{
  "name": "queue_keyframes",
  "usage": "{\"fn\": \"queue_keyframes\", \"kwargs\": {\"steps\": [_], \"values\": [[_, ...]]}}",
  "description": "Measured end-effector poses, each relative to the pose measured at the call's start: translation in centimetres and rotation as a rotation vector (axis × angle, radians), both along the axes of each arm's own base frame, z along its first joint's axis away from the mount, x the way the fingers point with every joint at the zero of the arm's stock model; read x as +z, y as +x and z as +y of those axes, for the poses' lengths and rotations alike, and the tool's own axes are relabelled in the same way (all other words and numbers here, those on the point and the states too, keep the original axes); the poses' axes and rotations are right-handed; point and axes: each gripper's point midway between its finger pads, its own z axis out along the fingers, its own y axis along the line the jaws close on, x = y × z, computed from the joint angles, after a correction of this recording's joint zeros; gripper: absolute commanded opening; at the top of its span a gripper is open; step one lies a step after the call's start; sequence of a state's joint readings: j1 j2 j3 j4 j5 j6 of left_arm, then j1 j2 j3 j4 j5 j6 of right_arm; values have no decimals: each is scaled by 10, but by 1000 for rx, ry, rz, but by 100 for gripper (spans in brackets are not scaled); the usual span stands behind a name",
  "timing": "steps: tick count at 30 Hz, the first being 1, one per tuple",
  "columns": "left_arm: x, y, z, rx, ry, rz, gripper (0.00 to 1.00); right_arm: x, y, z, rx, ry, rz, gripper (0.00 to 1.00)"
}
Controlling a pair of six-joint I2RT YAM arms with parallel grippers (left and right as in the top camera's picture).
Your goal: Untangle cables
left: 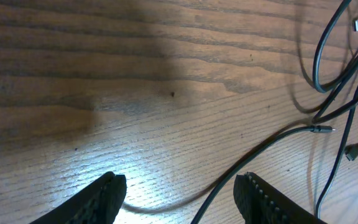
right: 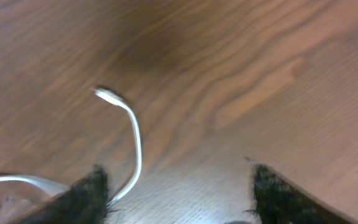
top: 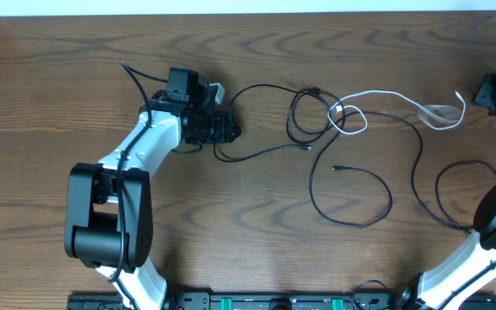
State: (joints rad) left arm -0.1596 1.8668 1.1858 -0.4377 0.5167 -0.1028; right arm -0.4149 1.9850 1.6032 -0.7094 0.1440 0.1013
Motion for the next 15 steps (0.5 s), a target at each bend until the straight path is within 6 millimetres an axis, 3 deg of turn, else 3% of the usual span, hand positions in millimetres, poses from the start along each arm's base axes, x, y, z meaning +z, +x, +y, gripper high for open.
{"fn": "queue_keyframes", "kwargs": {"steps": [7, 15], "values": [[0, 0, 0, 0, 0, 0, 62, -3, 18, 40, 140, 175, -71, 78], [0, 0, 0, 0, 0, 0, 62, 1, 37, 133, 383, 370, -108, 64]]}}
